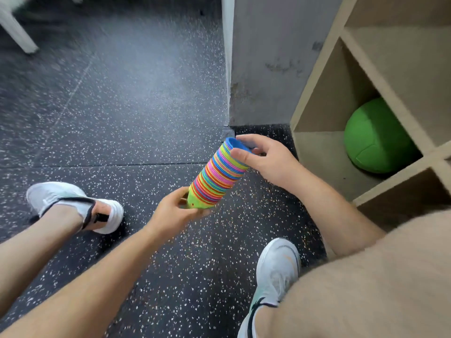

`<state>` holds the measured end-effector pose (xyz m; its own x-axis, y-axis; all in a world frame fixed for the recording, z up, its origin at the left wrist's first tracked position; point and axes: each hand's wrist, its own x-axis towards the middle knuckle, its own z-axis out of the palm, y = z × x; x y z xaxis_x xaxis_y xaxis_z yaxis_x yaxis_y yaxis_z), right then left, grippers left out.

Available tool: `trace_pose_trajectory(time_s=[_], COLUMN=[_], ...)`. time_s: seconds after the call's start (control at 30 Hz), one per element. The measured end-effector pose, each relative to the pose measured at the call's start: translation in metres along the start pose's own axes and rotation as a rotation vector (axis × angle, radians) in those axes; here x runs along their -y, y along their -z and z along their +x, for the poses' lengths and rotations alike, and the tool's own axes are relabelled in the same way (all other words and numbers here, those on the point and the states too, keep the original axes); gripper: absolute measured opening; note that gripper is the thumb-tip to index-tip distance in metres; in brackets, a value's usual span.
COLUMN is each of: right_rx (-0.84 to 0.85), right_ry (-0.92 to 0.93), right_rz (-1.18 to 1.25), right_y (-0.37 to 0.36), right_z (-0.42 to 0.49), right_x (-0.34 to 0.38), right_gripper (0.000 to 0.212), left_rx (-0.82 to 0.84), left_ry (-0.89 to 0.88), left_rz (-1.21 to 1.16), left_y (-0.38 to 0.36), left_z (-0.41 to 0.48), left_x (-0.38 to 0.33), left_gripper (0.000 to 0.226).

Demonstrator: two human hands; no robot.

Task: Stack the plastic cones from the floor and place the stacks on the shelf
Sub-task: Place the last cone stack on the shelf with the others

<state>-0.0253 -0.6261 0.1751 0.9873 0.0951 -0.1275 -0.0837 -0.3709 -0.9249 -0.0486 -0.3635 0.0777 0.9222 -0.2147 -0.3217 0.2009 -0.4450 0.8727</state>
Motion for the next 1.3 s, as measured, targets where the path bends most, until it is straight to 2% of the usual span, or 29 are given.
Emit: trace_pose_trajectory(time_s=[0.1, 0.17, 0.3, 0.37, 0.47, 0.53, 0.6, 0.73, 0.87, 1.0, 1.1, 1.2, 1.3], right_rx=[-0.005, 0.007, -0.013, -0.027, -0.04, -0.062, -0.085, -0.154, -0.309, -0.357, -0.44, -0.548, -0.674], right_ry=[0.084, 0.145, 0.305, 0.369, 0.449, 0.495, 0.548, 0.591, 0.618, 0.633, 0.619, 0.582, 0.544], right_rz=[0.062, 0.07, 0.086, 0.112, 0.161, 0.182, 0.205, 0.303, 0.344, 0.427, 0.496, 0.541, 0.486], right_y=[0.026, 0.043, 0.065, 0.066, 0.06, 0.054, 0.049, 0.034, 0.013, -0.017, -0.043, -0.062, -0.074], right_z=[-0.005, -0.013, -0.041, -0.056, -0.083, -0.099, -0.11, -0.119, -0.104, -0.07, -0.043, -0.013, 0.022], right_x=[0.061, 0.107, 0.199, 0.239, 0.288, 0.312, 0.331, 0.368, 0.397, 0.401, 0.397, 0.387, 0.374], right_gripper=[0.067, 0.062, 0.042, 0.035, 0.041, 0.047, 0.049, 0.048, 0.041, 0.029, 0.028, 0.025, 0.026], left_rx=[-0.047, -0.103, -0.269, -0.34, -0.417, -0.418, -0.397, -0.433, -0.346, -0.303, -0.207, -0.132, -0.086], left_ry=[-0.14, -0.232, -0.4, -0.472, -0.531, -0.558, -0.587, -0.606, -0.634, -0.64, -0.587, -0.546, -0.566], left_rz=[-0.026, -0.075, -0.21, -0.286, -0.441, -0.548, -0.637, -0.803, -0.959, -1.108, -1.208, -1.227, -1.13], left_y=[0.06, 0.096, 0.149, 0.167, 0.189, 0.203, 0.216, 0.233, 0.237, 0.249, 0.268, 0.285, 0.294], left_z=[-0.022, -0.045, -0.103, -0.133, -0.173, -0.196, -0.21, -0.216, -0.206, -0.174, -0.136, -0.099, -0.06], left_x=[-0.068, -0.115, -0.199, -0.229, -0.265, -0.287, -0.309, -0.356, -0.404, -0.401, -0.377, -0.358, -0.342], left_gripper=[0.053, 0.059, 0.054, 0.062, 0.077, 0.077, 0.066, 0.028, 0.016, 0.006, 0.042, 0.045, 0.044])
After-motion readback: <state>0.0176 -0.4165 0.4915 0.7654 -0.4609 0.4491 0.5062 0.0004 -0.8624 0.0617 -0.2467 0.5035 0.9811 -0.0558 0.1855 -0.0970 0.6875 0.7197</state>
